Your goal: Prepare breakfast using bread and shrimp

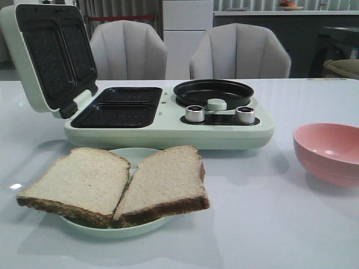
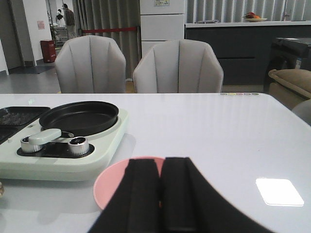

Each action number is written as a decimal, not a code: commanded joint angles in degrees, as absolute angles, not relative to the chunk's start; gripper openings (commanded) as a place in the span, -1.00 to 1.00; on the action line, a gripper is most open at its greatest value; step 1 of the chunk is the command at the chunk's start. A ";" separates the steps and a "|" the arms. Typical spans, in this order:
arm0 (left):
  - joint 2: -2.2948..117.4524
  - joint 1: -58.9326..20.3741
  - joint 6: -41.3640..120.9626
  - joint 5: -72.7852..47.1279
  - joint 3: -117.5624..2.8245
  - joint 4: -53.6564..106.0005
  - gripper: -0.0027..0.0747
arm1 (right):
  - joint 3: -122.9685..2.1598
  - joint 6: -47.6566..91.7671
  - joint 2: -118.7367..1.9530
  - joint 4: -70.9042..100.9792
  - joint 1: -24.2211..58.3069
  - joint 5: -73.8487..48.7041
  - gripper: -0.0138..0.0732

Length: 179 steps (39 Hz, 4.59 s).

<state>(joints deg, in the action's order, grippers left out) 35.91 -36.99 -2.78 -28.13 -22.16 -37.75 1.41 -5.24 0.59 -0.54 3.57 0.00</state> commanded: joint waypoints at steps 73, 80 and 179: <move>88.34 -42.40 -8.35 -20.23 -34.62 -81.87 0.34 | 0.60 -5.16 1.84 -1.16 3.31 5.14 -0.37; 88.34 -42.40 -8.35 -20.62 -34.62 -81.97 -0.36 | 0.60 -5.16 1.84 -1.16 3.31 5.14 -0.37; 108.88 -18.92 -8.84 0.77 -87.30 -80.74 -0.62 | 0.60 -5.16 1.84 -1.16 3.31 5.14 -0.37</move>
